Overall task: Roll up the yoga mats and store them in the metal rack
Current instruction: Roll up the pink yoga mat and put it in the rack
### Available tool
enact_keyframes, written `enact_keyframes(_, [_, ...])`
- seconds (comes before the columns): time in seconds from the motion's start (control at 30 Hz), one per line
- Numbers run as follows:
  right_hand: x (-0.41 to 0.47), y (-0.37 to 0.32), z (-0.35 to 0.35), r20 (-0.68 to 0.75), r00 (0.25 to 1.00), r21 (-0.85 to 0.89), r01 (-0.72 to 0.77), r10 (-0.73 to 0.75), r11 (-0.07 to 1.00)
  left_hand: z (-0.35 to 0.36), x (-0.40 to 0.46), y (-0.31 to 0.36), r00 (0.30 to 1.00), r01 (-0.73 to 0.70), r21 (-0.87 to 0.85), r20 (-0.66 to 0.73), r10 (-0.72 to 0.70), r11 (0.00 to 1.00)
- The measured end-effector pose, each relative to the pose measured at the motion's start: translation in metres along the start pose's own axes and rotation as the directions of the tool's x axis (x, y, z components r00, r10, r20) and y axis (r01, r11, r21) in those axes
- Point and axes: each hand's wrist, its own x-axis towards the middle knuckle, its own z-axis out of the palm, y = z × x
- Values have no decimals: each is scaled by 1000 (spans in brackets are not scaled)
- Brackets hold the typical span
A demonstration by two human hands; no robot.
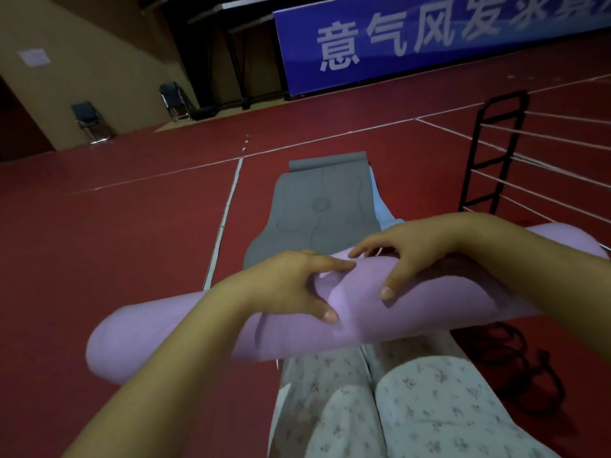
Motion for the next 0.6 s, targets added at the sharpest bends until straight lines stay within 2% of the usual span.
enact_keyframes(0.1, [-13,0,-2,-223,973,13,68,-63,998,-15,11,-8,995,26,-101,100,-16,995])
enact_keyframes(0.17, [-22,-2,1,-323,938,-11,132,-129,991,-24,20,-12,986,59,-162,162,-33,985])
enact_keyframes(0.3, [-28,-7,14,-362,905,4,243,-225,970,-34,34,-27,959,150,-390,282,-37,909])
enact_keyframes(0.37, [-22,-6,22,-373,896,-92,224,-242,970,-33,40,-35,951,201,-495,307,-46,845])
enact_keyframes(0.43, [-12,-2,29,-380,891,-268,152,-249,951,-30,46,-40,951,235,-561,302,-68,794])
enact_keyframes(0.47, [-9,-1,31,-383,891,-314,123,-244,941,-29,47,-39,953,243,-563,292,-85,790])
enact_keyframes(0.53, [-8,3,32,-389,892,-288,118,-229,950,-29,47,-34,957,239,-499,268,-114,833])
enact_keyframes(0.6, [-9,7,33,-404,885,-240,140,-230,961,-31,41,-25,972,199,-337,191,-139,920])
